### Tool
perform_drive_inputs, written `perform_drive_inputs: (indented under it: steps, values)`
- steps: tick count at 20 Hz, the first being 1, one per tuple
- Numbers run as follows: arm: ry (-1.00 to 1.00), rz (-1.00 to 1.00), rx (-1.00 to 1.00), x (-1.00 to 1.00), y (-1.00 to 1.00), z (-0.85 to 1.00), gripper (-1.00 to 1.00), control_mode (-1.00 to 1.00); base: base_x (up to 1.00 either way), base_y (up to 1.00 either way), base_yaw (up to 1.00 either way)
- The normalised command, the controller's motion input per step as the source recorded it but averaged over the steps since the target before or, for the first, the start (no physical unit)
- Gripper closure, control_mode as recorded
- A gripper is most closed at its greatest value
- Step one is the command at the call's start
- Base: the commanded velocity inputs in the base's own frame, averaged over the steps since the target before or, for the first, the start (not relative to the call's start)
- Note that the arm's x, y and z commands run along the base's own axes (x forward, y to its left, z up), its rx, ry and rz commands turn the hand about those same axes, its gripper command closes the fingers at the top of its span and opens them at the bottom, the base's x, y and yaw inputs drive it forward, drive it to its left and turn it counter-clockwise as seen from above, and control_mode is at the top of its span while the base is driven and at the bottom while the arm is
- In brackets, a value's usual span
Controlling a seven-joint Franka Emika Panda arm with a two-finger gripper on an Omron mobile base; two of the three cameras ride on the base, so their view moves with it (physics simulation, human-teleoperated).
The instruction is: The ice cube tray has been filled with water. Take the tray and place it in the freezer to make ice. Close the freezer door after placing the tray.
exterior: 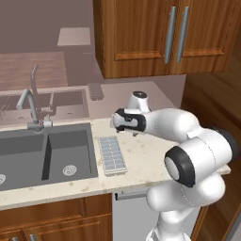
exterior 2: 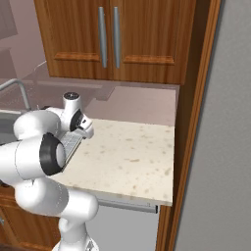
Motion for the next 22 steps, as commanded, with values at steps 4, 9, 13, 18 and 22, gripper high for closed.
perform_drive_inputs:
  steps: [4,9,13,18,22]
  values:
    - [0.0,0.0,0.0,0.32,0.0,-0.13,-1.0,-1.0,0.0,0.0,0.0]
    - [0.0,0.0,0.0,0.3,0.0,-0.15,-1.0,-1.0,0.0,0.0,0.0]
    - [0.0,0.0,0.0,0.29,0.0,-0.15,-1.0,-1.0,0.0,0.0,0.0]
    - [0.0,0.0,0.0,0.27,0.0,-0.16,-1.0,-1.0,0.0,0.0,0.0]
    - [0.0,0.0,-0.01,0.24,0.0,-0.21,-1.0,-1.0,0.0,0.0,0.0]
